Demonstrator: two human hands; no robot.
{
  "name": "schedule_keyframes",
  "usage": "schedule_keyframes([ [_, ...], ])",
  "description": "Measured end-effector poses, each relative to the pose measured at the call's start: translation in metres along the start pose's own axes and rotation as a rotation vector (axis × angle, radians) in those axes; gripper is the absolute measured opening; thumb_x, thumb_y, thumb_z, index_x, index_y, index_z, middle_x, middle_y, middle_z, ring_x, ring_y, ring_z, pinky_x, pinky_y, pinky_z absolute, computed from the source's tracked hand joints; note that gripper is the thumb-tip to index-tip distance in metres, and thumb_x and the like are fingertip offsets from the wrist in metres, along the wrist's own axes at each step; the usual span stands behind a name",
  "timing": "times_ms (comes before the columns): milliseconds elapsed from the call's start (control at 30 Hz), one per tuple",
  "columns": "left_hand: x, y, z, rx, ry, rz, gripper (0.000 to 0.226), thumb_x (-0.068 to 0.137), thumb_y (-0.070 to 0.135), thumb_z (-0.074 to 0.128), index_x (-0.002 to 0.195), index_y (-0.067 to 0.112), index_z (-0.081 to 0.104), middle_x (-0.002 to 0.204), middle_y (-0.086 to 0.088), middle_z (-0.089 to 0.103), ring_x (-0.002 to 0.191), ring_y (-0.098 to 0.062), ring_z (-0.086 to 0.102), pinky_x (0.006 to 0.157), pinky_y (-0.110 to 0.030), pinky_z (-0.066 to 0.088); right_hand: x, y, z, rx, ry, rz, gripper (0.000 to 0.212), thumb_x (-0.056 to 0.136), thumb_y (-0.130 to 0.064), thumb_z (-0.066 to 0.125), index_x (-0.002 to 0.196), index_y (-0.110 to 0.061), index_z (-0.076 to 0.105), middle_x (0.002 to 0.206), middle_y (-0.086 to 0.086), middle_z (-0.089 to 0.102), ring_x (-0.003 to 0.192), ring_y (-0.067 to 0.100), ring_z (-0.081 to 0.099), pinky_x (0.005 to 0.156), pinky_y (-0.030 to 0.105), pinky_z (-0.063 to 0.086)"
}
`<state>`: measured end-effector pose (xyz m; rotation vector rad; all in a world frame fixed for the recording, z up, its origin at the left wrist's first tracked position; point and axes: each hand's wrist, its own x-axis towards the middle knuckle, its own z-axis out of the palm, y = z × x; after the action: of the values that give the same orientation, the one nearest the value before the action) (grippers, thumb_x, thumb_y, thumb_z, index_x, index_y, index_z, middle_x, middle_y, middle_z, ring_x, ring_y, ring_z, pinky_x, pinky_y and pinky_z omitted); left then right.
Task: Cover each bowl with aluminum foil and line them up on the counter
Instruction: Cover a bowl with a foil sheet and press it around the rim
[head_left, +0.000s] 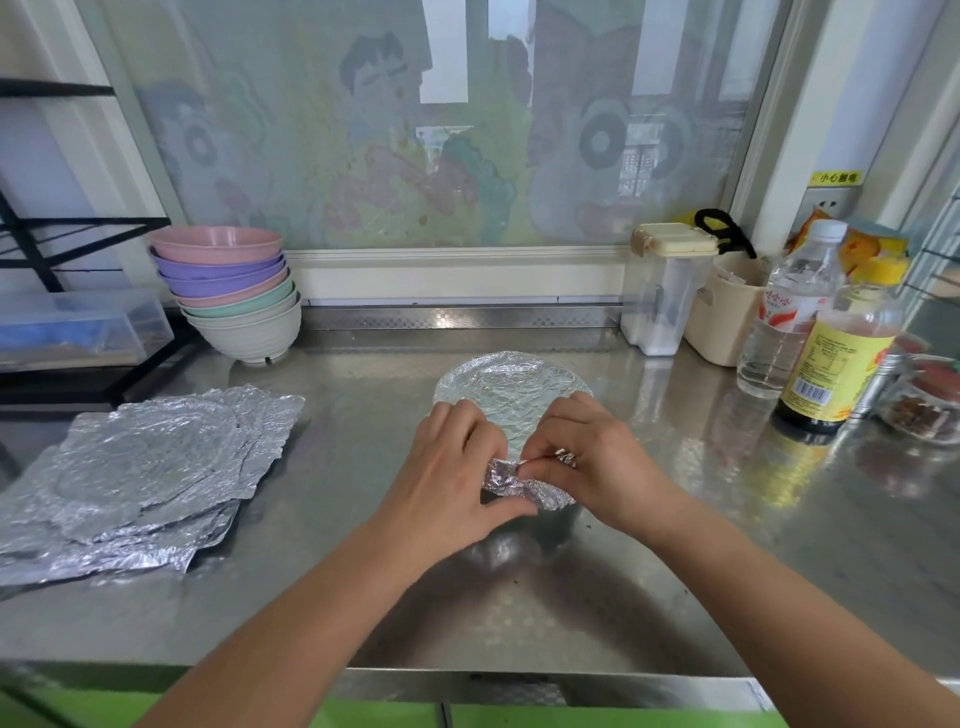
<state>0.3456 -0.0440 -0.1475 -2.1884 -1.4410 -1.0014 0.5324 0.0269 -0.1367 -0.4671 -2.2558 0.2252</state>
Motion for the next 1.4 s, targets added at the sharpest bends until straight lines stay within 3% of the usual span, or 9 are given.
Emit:
schedule_keyframes([
  [267,0.010,-0.018,-0.006,-0.116,-0.128,0.095,0.023,0.082,0.030,0.071,0.083,0.015,0.054,0.087,0.006,0.047,0.083,-0.015,0.040,0.075,-0.028,0.036,-0.009,0.013,-0.007,-0.322,-0.003,-0.041,0.036,0.065,-0.045,0.081,0.082,-0.022,0.059,0.084,-0.008,0.054,0.081,0.016,0.046,0.071,0.031,0.032],
  [500,0.022,-0.024,-0.009,-0.242,-0.186,0.092,0.027,0.077,0.044,0.068,0.079,0.018,0.059,0.085,0.015,0.046,0.081,-0.012,0.041,0.072,-0.029,0.040,-0.008,0.018,-0.001,-0.247,0.007,-0.025,0.038,0.061,-0.035,0.088,0.074,-0.023,0.055,0.076,-0.009,0.051,0.076,0.014,0.043,0.069,0.033,0.035],
  [600,0.022,-0.021,-0.013,-0.250,-0.156,0.019,0.049,0.062,0.062,0.073,0.089,0.022,0.064,0.099,0.010,0.050,0.095,-0.012,0.044,0.085,-0.032,0.040,-0.006,0.017,-0.005,-0.208,0.005,-0.014,0.037,0.062,-0.041,0.084,0.076,-0.026,0.054,0.078,-0.010,0.051,0.077,0.010,0.040,0.069,0.034,0.038],
  [700,0.023,-0.019,-0.015,-0.351,-0.248,-0.227,0.105,0.041,0.075,0.076,0.133,0.035,0.047,0.144,0.008,0.030,0.137,-0.010,0.025,0.112,-0.034,0.025,-0.002,0.010,-0.017,-0.157,-0.023,0.019,0.049,0.058,-0.062,0.080,0.090,-0.034,0.056,0.092,-0.010,0.054,0.087,0.012,0.046,0.077,0.035,0.040],
  [833,0.033,-0.025,-0.010,-0.414,-0.381,-0.409,0.143,0.029,0.073,0.079,0.151,0.032,0.015,0.156,0.015,0.001,0.146,-0.005,0.001,0.120,-0.034,0.014,0.007,0.008,-0.028,-0.001,-0.090,0.365,0.119,0.044,-0.076,0.077,0.146,-0.033,0.035,0.149,-0.003,0.033,0.141,0.018,0.028,0.116,0.041,0.024],
  [933,0.033,-0.028,-0.008,-0.410,-0.380,-0.436,0.146,0.026,0.072,0.079,0.150,0.035,0.012,0.157,0.017,-0.004,0.145,-0.002,-0.006,0.118,-0.028,0.009,0.007,0.011,-0.022,0.251,-0.225,0.617,0.149,0.038,-0.059,0.087,0.156,-0.027,0.002,0.161,-0.008,0.013,0.146,0.006,0.013,0.117,0.025,0.016],
  [1200,0.019,-0.039,0.007,-0.643,-0.287,-0.579,0.147,0.028,0.055,0.094,0.151,0.035,0.016,0.152,0.013,0.021,0.140,-0.003,0.027,0.117,-0.039,0.028,-0.007,0.020,-0.007,0.582,-0.113,0.751,0.140,0.057,0.001,0.089,0.154,-0.016,-0.010,0.143,-0.015,0.026,0.122,-0.016,0.027,0.082,-0.009,0.028],
  [1267,0.015,-0.039,0.011,-0.689,-0.259,-0.603,0.147,0.026,0.054,0.095,0.150,0.039,0.016,0.149,0.013,0.024,0.137,-0.003,0.032,0.115,-0.039,0.032,-0.010,0.022,-0.002,0.591,-0.090,0.755,0.146,0.051,-0.007,0.092,0.155,-0.017,-0.011,0.139,-0.016,0.039,0.130,-0.003,0.036,0.093,-0.001,0.033],
  [1400,0.013,-0.033,0.012,-0.702,-0.221,-0.627,0.146,0.024,0.052,0.094,0.147,0.046,0.014,0.146,0.014,0.028,0.133,0.000,0.035,0.114,-0.035,0.033,-0.016,0.030,0.005,0.585,-0.090,0.727,0.140,0.041,-0.029,0.102,0.150,-0.011,0.017,0.136,-0.003,0.056,0.130,0.017,0.051,0.113,0.046,0.038],
])
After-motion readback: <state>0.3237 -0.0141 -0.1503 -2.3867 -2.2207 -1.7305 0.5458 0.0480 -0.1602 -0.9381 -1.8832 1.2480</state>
